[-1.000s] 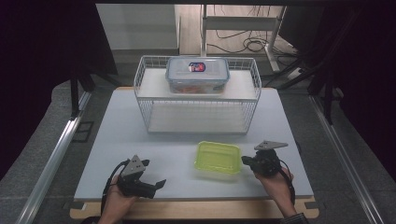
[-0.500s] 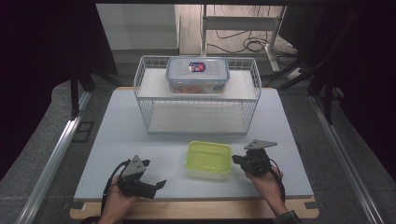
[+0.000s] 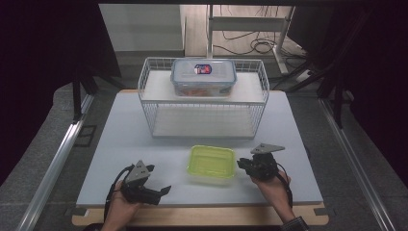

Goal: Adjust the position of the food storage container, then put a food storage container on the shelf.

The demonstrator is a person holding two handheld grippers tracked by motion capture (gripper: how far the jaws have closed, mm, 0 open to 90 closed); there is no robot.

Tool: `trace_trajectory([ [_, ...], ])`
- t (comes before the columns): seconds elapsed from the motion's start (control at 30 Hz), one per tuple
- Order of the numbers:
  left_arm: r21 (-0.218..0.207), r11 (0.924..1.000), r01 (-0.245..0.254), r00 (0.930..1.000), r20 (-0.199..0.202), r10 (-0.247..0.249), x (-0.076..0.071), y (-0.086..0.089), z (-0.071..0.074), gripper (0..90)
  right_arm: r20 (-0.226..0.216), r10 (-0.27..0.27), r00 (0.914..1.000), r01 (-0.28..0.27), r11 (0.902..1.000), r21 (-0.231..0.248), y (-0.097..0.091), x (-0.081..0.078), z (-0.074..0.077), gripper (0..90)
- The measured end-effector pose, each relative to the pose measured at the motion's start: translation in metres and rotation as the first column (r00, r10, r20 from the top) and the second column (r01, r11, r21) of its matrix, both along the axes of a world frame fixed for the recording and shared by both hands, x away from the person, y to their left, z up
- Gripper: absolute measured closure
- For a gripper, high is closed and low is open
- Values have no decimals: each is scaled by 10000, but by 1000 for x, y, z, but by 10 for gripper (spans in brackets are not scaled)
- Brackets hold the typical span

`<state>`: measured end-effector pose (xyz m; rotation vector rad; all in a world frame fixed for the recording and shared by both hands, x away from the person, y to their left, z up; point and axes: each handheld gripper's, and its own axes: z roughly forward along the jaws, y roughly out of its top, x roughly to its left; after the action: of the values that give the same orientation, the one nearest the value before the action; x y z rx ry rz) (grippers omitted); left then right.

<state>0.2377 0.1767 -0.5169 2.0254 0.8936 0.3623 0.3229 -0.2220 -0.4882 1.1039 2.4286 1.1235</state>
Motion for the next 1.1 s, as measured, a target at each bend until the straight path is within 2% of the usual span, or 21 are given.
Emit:
trace_trajectory([
  [0.1, 10, 10000, 17, 10000, 7, -17, 0, 0, 0, 43, 34, -150, 9999, 150, 9998, 88, -5, -1, 2, 657],
  [0.27, 16, 10000, 20, 10000, 13, -20, 0, 1, 0, 43, -206, -294, 9994, 302, 9986, 425, -12, -2, 4, 519],
  [0.53, 97, 9999, 57, 10000, 19, -57, 0, 0, 0, 43, -635, -369, 9973, 452, 9898, 1352, -16, -4, 4, 386],
  [0.7, 168, 9998, 100, 10000, 4, -100, 0, -1, -1, 44, -1391, -571, 9886, 865, 9728, 2149, -14, 1, 0, 416],
  [0.77, 192, 9997, 117, 9999, 0, -117, 0, -1, -1, 44, -1606, -569, 9854, 926, 9701, 2244, -11, 3, -2, 438],
  [0.83, 196, 9997, 112, 9999, -3, -112, 0, -1, -1, 44, -1737, -566, 9832, 940, 9721, 2148, -8, 6, -5, 459],
  [0.9, 181, 9998, 100, 9999, -11, -100, 0, -1, -1, 44, -2024, -593, 9775, 1042, 9701, 2190, -6, 10, -7, 484],
  [1.03, 217, 9997, 118, 9999, -19, -118, 0, -1, -1, 45, -2690, -626, 9611, 1399, 9500, 2790, -6, 17, -11, 521],
  [1.1, 229, 9997, 128, 9999, -19, -127, 0, -2, -1, 45, -2920, -635, 9543, 1523, 9441, 2924, -5, 22, -13, 541],
])
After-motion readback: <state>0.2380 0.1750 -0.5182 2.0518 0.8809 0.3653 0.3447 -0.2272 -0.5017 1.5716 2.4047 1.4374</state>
